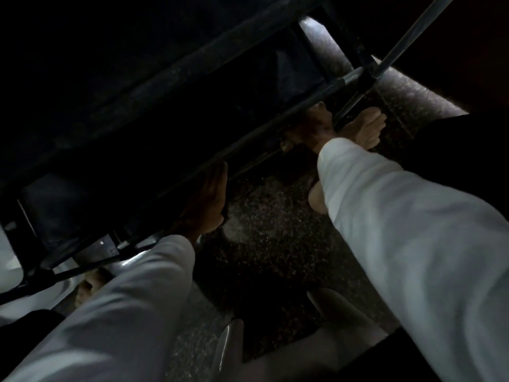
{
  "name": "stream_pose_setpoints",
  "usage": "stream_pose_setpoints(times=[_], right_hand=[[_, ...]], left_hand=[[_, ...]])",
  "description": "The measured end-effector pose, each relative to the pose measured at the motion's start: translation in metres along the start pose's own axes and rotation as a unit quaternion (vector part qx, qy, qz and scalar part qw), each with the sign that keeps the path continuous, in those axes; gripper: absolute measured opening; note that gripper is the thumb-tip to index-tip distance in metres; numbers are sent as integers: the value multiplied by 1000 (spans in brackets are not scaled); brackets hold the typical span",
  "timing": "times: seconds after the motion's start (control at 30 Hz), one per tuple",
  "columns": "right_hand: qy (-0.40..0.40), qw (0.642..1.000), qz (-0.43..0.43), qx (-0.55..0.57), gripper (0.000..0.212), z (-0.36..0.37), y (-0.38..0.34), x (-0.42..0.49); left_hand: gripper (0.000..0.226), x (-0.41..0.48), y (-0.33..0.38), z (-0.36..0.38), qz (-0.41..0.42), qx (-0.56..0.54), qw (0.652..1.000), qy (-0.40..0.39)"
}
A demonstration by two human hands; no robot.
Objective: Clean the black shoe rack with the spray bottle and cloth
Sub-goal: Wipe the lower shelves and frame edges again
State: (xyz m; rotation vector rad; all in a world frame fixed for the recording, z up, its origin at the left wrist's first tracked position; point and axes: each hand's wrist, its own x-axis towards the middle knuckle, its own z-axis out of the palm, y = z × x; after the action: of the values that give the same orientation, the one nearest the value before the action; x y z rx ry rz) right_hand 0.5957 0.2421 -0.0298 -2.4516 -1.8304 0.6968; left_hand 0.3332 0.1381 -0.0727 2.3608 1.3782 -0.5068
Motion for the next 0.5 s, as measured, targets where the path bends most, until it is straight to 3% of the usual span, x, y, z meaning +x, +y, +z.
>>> stream_pose_setpoints(times=[0.1, 0.2, 0.3, 0.5], right_hand=[[-70, 996, -7, 61, 37, 8, -17, -8], [-105, 991, -45, 72, 49, 31, -50, -27], [-64, 993, -86, 52, 45, 49, -68, -47], [60, 987, -112, 98, 41, 66, -37, -90]], left_hand=[[109, 1, -1, 0, 3, 5, 1000, -6], [109, 0, 1, -2, -14, 43, 999, -10], [106, 0, 4, -5, -21, 67, 997, -15], [106, -4, 3, -9, -29, 48, 998, -8]])
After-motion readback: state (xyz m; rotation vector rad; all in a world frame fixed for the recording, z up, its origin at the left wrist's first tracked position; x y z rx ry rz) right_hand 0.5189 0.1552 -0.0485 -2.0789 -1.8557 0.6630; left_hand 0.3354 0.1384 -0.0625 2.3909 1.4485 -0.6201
